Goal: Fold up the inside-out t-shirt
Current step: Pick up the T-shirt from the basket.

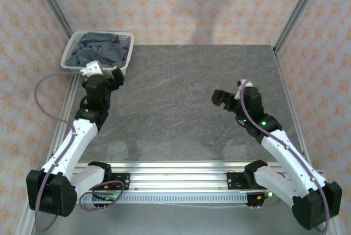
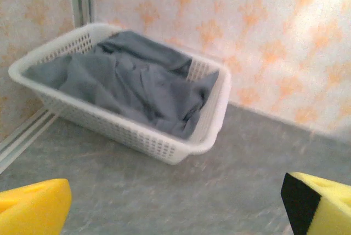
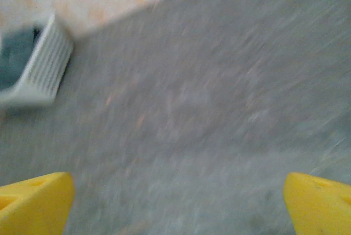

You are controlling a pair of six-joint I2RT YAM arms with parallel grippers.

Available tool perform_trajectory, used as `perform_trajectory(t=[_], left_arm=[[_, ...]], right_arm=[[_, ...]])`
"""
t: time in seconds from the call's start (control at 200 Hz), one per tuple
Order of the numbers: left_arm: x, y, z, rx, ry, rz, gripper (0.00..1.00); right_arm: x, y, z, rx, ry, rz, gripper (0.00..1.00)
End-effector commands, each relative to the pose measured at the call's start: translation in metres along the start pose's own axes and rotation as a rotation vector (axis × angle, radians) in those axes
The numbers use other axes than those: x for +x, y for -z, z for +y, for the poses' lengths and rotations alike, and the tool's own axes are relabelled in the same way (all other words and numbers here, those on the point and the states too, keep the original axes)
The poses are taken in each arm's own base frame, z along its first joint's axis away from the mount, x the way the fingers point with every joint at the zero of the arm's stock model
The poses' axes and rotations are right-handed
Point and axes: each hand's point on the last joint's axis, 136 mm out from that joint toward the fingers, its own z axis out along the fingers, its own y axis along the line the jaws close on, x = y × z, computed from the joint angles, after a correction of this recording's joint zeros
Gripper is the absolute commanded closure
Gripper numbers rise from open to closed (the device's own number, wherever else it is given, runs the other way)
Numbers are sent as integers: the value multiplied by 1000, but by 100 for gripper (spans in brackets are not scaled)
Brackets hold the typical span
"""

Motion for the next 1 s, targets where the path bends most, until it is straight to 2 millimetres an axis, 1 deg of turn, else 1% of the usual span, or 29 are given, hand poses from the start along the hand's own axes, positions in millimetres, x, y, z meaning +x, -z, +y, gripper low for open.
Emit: perform_trajectory(t=[0.0,0.06,0.115,0.23,0.335,0.34,0.36,0.4,0.475,0.545,0.585,0.626,0.666,0.686,0.706,0.726,0.756,0.771,0.776,0.781,0.836,0.896,0.956,0.996], left_arm=[[22,-16,18,-163,86,276,0],[15,-37,22,-222,133,352,0],[7,-60,24,-251,167,374,0],[0,-111,43,-350,248,392,0],[0,-152,67,-434,281,430,1],[4,-156,70,-443,280,441,1],[7,-165,75,-455,280,454,1],[8,-182,84,-473,281,461,1],[8,-214,99,-480,284,455,1],[16,-244,109,-464,298,483,2],[20,-257,115,-460,310,499,2],[23,-268,119,-453,324,512,6],[25,-277,121,-433,341,523,17],[26,-282,121,-416,351,527,25],[25,-285,119,-396,359,529,36],[23,-288,119,-380,365,525,51],[18,-291,114,-345,371,519,81],[15,-292,112,-330,371,514,94],[13,-291,111,-325,371,512,98],[12,-291,110,-321,372,510,100],[-8,-286,100,-266,368,485,100],[-39,-272,81,-188,372,445,100],[-77,-250,57,-83,388,398,100],[-106,-230,38,-7,401,359,100]], right_arm=[[54,2,22,13,59,262,3],[62,0,37,4,97,309,3],[65,-1,48,1,123,337,3],[60,0,60,12,153,330,3],[58,4,58,30,155,318,2],[58,4,57,32,155,319,2],[57,5,56,37,157,316,2],[56,7,53,51,159,310,2],[53,9,49,69,165,295,2],[51,10,48,81,169,287,1],[49,10,48,85,170,285,1],[47,10,49,89,170,281,1],[44,11,49,91,171,275,1],[43,12,50,93,169,271,1],[41,12,50,93,169,266,1],[40,12,50,94,168,263,1],[38,13,51,97,167,257,1],[38,13,50,99,167,255,1],[37,13,50,100,166,255,1],[37,13,50,101,166,253,1],[35,14,50,107,162,246,1],[32,15,50,108,154,237,1],[29,16,51,108,144,220,1],[26,16,52,107,135,206,1]])
